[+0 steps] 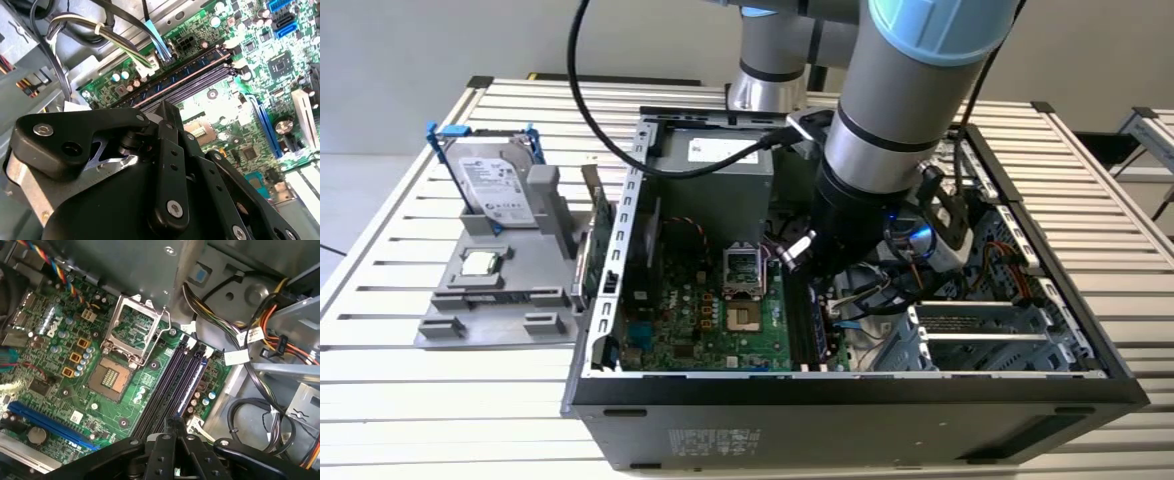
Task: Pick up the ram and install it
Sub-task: 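Insert the ram into the slot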
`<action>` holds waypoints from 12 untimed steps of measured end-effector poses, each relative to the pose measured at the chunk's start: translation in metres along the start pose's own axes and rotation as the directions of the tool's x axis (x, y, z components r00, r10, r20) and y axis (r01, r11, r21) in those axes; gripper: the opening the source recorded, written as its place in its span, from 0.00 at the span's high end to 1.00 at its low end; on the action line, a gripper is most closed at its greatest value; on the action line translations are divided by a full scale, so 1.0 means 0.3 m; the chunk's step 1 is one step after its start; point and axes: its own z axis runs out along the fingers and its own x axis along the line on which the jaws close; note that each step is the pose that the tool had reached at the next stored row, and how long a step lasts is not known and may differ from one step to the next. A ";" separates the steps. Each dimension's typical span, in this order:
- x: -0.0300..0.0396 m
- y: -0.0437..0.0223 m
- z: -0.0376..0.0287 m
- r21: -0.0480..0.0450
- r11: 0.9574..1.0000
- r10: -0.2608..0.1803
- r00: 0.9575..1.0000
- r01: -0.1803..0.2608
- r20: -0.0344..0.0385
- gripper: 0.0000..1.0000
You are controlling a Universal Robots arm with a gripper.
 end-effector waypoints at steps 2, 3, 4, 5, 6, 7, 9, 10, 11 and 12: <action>0.000 0.000 0.000 0.000 1.000 -0.023 1.000 0.023 -0.001 1.00; 0.000 0.000 0.000 0.000 0.999 -0.034 0.999 0.034 -0.002 1.00; 0.000 0.000 0.000 0.000 0.999 -0.046 0.999 0.046 -0.002 1.00; 0.000 0.000 0.000 0.000 0.998 -0.058 0.998 0.058 -0.003 1.00; 0.000 0.000 0.000 -0.001 0.998 -0.070 0.998 0.070 -0.004 1.00; 0.000 0.000 0.000 -0.001 0.997 -0.082 0.997 0.082 -0.004 1.00; 0.000 0.001 0.000 -0.001 0.994 -0.106 0.994 0.106 -0.005 1.00; 0.000 0.001 0.000 -0.001 0.993 -0.119 0.993 0.119 -0.006 1.00; 0.000 0.001 0.000 -0.001 0.991 -0.131 0.991 0.131 -0.007 1.00; 0.000 0.001 0.000 -0.001 0.990 -0.144 0.990 0.144 -0.007 1.00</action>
